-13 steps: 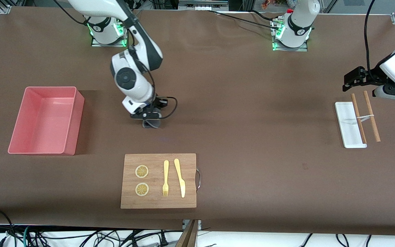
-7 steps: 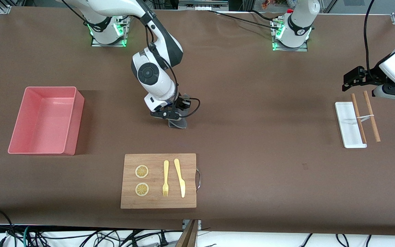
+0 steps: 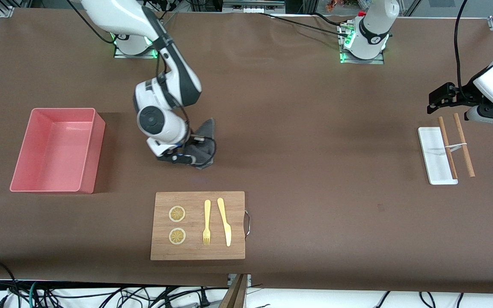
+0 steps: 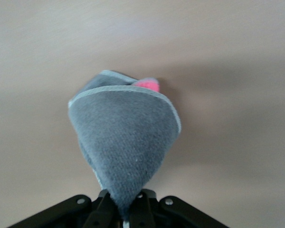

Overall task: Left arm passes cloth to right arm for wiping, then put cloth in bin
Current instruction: 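Wipe the table with the cloth in the right gripper, then move the cloth over the pink bin and open the right gripper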

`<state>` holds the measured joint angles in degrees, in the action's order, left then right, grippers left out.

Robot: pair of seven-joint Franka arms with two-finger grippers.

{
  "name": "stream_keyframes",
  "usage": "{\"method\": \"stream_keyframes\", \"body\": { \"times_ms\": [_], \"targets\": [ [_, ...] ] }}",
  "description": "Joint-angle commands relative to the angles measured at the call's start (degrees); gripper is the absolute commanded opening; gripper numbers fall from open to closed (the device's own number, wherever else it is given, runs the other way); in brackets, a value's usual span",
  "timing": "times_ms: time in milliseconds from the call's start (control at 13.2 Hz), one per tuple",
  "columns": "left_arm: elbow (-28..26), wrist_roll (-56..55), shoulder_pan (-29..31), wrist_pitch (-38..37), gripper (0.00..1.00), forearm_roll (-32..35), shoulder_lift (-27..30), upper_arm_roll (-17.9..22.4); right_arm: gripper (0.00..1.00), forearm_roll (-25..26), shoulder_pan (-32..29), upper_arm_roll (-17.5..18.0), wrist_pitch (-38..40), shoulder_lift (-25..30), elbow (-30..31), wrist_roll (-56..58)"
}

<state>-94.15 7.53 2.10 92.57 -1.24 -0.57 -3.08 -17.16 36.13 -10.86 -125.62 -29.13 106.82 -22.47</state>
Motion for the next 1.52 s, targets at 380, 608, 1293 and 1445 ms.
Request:
{"method": "stream_keyframes", "body": {
  "times_ms": [380, 608, 1293, 1445],
  "targets": [
    [0.8, 0.3, -0.3, -1.1, 1.00, 0.2, 0.4, -0.6, 0.00, -1.1, -13.8, -6.2, 0.8, 3.2, 8.5, 32.7],
    [0.8, 0.3, -0.3, -1.0, 1.00, 0.2, 0.3, -1.0, 0.00, -1.0, -14.3, -12.2, 1.0, 3.3, 8.3, 44.1],
    [0.8, 0.3, -0.3, -1.0, 1.00, 0.2, 0.3, -1.1, 0.00, 6.0, -14.2, -18.9, 25.9, 6.5, -8.0, 48.2],
    [0.8, 0.3, -0.3, -1.0, 1.00, 0.2, 0.3, -1.2, 0.00, 8.5, -14.2, -20.8, 31.2, 6.7, -11.4, 50.4]
  ]
}}
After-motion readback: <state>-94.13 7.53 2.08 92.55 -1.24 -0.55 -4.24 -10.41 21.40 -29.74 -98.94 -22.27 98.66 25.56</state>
